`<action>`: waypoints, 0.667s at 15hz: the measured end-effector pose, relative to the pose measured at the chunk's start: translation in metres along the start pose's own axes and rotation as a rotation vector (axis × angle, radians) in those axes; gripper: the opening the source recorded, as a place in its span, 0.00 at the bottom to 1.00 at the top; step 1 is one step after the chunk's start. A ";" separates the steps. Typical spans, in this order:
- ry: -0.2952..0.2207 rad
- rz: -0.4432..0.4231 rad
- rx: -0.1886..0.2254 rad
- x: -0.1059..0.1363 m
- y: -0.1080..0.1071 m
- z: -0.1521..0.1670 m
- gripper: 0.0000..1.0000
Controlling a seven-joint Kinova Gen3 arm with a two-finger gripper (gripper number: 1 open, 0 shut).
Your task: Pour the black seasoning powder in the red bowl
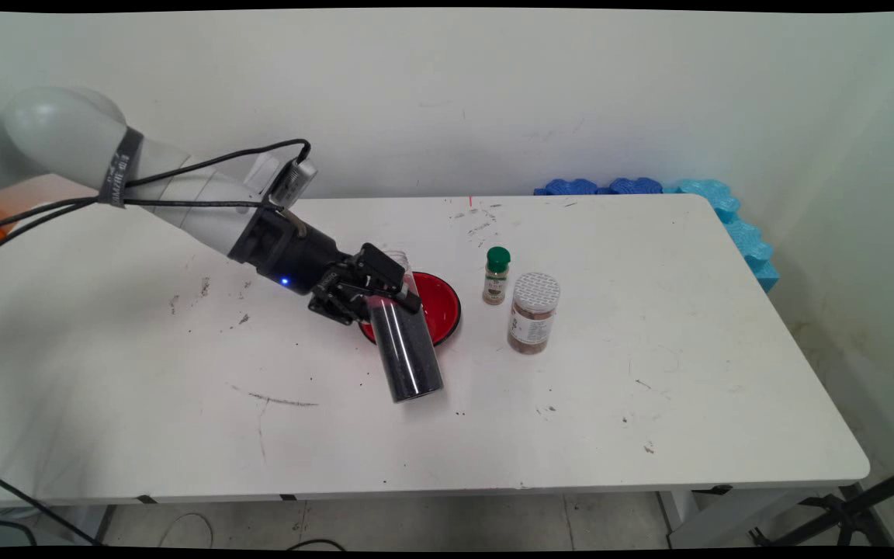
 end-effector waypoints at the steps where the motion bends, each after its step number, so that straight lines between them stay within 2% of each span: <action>1: -0.001 -0.028 -0.003 0.000 -0.001 0.001 0.00; 10: -0.029 -0.305 -0.037 0.001 -0.007 0.011 0.00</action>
